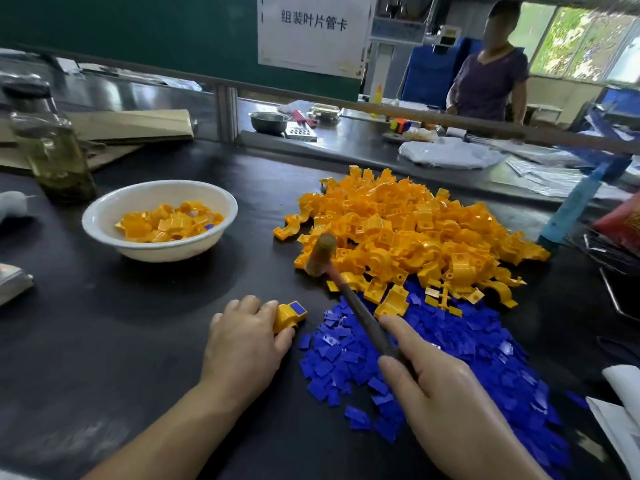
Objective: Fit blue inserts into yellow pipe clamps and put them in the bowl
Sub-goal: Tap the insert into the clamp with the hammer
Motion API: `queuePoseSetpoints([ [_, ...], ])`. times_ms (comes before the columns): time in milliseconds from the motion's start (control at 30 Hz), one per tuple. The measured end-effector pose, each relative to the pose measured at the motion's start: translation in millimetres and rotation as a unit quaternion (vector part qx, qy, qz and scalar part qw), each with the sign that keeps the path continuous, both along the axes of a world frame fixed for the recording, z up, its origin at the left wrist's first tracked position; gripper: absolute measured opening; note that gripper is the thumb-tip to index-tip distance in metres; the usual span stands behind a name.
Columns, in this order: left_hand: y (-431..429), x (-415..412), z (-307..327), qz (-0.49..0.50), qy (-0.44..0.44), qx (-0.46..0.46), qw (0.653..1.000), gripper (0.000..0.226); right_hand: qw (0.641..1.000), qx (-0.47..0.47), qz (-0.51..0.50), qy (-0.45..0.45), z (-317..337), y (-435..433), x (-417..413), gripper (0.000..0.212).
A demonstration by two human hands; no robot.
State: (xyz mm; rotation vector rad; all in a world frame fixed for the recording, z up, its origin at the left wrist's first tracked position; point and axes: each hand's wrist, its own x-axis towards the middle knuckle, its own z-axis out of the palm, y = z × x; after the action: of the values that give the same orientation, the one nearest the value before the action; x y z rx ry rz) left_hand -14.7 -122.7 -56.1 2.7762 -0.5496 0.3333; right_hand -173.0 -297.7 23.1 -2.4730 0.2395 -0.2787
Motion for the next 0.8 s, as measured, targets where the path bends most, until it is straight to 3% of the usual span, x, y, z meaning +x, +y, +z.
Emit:
queuePoseSetpoints([
  [100, 0.3, 1.5, -1.6, -0.003, 0.0, -0.006, 1.0, 0.051, 0.999, -0.031, -0.002, -0.035, -11.9, 0.7, 2.8, 0.053],
  [233, -0.9, 0.5, -1.8, -0.007, -0.007, 0.007, 1.0, 0.049, 0.992, -0.081, 0.022, 0.095, -17.9, 1.2, 9.0, 0.045],
  [300, -0.5, 1.5, -2.7, -0.004, -0.005, 0.012, 1.0, 0.051, 0.99, -0.083, 0.033, 0.111, -15.5, -6.4, 12.8, 0.041],
  [400, 0.6, 2.1, -3.3, -0.001, -0.005, 0.007, 1.0, 0.053, 0.994, -0.045, 0.035, 0.094, -12.0, -12.5, 13.7, 0.036],
  [567, -0.8, 3.0, -4.3, 0.004, -0.006, 0.02, 1.0, 0.055, 0.999, -0.036, 0.005, -0.013, -18.4, -3.2, 20.7, 0.049],
  [700, 0.9, 2.3, -4.1, -0.001, -0.007, 0.012, 1.0, 0.052, 0.991, -0.087, 0.045, 0.087, -17.2, 7.6, 30.4, 0.042],
  [800, -0.2, 2.3, -3.2, 0.0, -0.008, 0.016, 1.0, 0.05, 0.991, -0.084, 0.047, 0.096, -8.5, -4.8, 29.6, 0.033],
])
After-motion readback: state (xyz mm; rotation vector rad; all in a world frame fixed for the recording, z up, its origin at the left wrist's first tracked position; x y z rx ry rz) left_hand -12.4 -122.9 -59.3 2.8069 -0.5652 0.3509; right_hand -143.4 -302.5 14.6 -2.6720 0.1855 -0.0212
